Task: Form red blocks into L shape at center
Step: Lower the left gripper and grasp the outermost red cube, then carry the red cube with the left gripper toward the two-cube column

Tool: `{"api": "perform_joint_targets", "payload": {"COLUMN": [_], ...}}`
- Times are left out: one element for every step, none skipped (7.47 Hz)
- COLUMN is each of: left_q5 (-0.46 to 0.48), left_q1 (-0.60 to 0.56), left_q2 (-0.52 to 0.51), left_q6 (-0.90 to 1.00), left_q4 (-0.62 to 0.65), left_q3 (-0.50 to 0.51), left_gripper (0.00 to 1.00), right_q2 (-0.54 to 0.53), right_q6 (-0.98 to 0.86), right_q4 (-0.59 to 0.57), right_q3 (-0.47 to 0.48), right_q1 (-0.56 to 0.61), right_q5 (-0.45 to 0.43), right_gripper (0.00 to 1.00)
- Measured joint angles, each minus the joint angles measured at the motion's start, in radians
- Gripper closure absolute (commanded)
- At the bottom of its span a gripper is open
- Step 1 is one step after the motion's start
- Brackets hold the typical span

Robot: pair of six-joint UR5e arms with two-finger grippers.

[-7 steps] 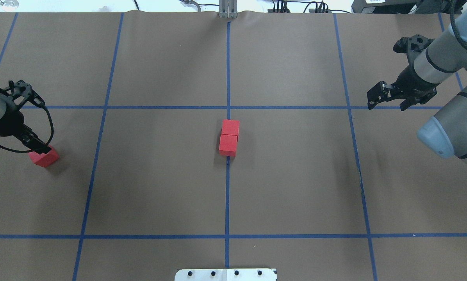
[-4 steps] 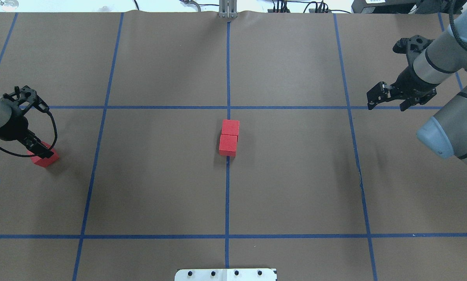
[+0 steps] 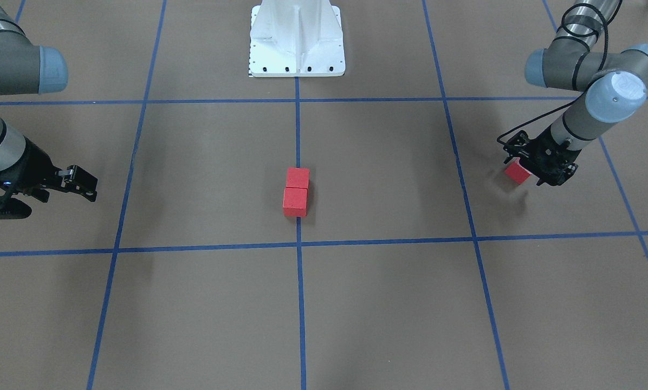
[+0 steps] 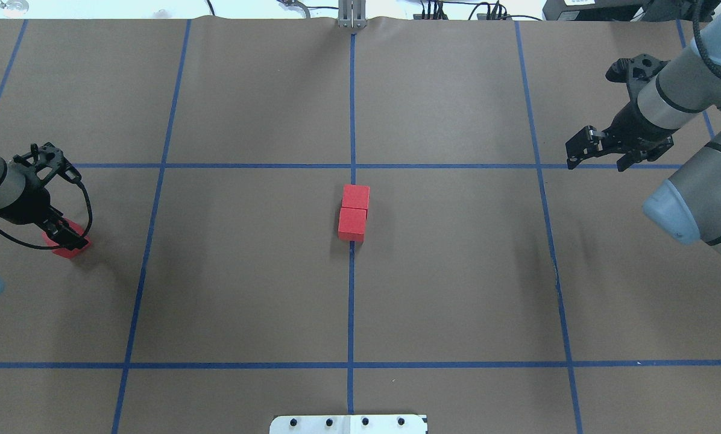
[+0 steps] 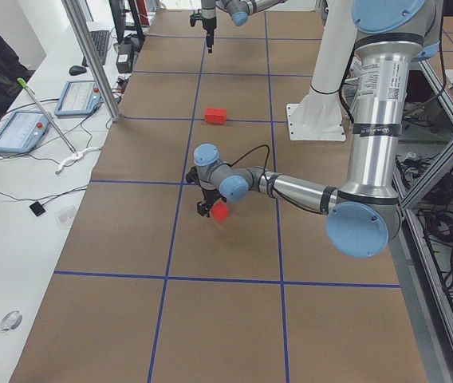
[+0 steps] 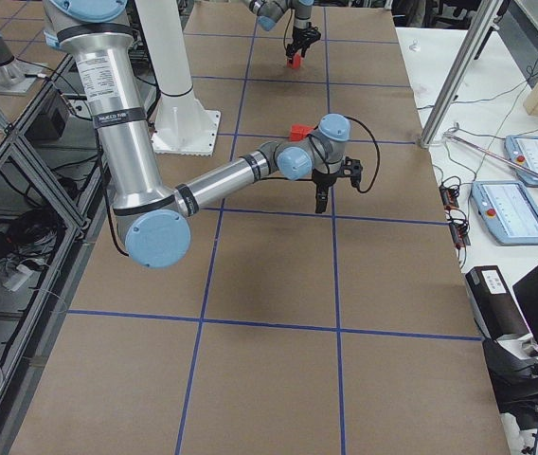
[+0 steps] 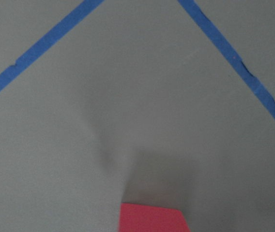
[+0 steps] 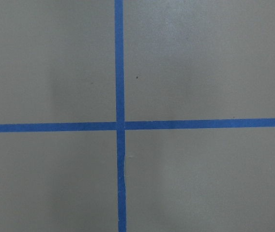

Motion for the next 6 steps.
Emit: {"api": "perform_joint_targets", "payload": {"left_q5": [-0.001, -0.005, -0.006, -0.007, -0.007, -0.006], "left_q1": [0.0, -0.001, -0.002, -0.005, -0.011, -0.014], "left_q2": [-0.001, -0.002, -0.004, -0.005, -0.023, -0.082], "left_q6": [0.0, -0.001, -0.014, -0.056, -0.158, -0.336], "left_q4": [-0.007, -0.007, 0.0, 0.015, 0.049, 0.125], "left_q3": [0.001, -0.003, -0.017, -0.041, -0.065, -0.087], "left_gripper": [1.0, 1.0, 1.0, 1.0, 1.0, 1.0], "right_q2": [0.0, 0.0, 0.0, 0.0, 0.0, 0.0], "right_q6": [0.0, 0.0, 0.001, 0.001, 0.003, 0.008], "right_q4": [0.0, 0.0, 0.0, 0.0, 0.0, 0.0], "right_q3": [0.002, 0.004, 0.005, 0.006, 0.008, 0.011], "right_q1": [0.0, 0.0, 0.0, 0.0, 0.0, 0.0], "right_q5": [0.0, 0.0, 0.0, 0.0, 0.0, 0.0], "right_gripper": [0.0, 0.0, 0.0, 0.0, 0.0, 0.0]}}
